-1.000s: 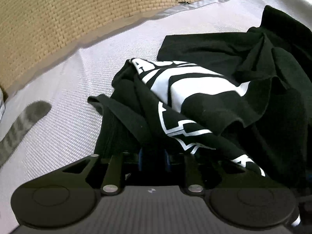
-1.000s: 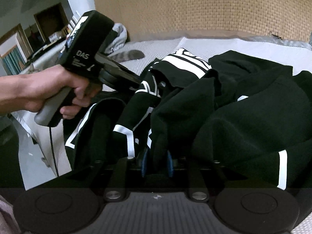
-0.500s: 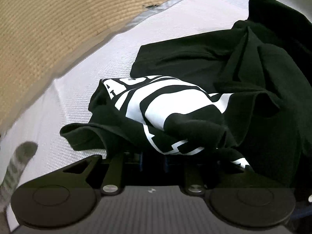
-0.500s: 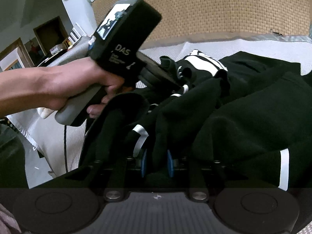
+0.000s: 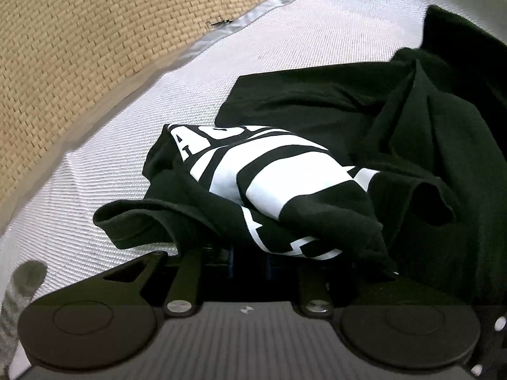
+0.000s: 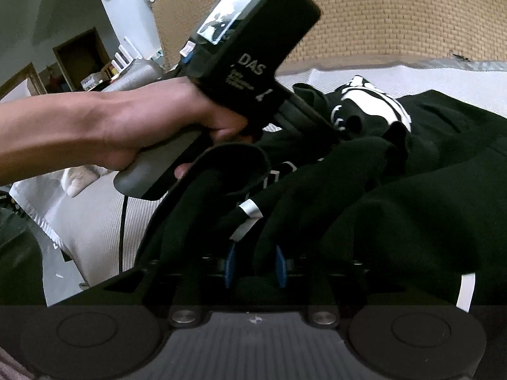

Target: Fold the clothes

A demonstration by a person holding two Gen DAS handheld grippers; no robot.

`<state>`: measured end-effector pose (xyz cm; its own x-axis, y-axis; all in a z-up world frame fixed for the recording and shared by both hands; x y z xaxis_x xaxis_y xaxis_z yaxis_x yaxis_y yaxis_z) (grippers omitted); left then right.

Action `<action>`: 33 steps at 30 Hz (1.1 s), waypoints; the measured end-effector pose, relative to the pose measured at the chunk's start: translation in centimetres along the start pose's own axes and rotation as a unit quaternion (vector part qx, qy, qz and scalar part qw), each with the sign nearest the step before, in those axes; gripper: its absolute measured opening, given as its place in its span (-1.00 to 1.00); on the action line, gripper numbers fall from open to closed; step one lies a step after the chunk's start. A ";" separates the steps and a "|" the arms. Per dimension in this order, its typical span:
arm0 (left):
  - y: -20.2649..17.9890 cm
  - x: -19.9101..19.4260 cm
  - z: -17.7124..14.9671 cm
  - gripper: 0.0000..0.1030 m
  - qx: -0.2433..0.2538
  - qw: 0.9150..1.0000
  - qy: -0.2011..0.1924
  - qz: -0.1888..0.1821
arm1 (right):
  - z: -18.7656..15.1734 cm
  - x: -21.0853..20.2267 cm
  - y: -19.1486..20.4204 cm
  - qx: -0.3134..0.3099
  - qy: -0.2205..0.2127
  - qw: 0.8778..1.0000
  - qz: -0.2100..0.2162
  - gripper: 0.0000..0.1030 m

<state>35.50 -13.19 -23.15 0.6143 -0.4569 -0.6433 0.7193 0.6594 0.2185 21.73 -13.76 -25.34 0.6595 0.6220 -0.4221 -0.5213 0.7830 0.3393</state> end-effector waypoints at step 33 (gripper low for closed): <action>4.0 -13.5 -8.7 -0.41 -0.247 0.962 -0.008 0.116 | 4.5 -7.7 -9.5 -0.084 -0.002 0.972 -0.218 -0.30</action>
<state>27.26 0.81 -19.98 0.7471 -0.2699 -0.6075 0.3233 0.9460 -0.0227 24.04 -25.97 -21.48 0.8400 0.2313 -0.4908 -0.2730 0.9619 -0.0138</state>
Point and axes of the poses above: each gripper's, at about its wrist camera, not at the fingertips, and x roughly the way its jaws point, y to its left, z to its top, the point moved 6 cm from there along x, roughly the way its jaws point, and after that the axes turned 14 degrees about -y, right-handed, at the moved point
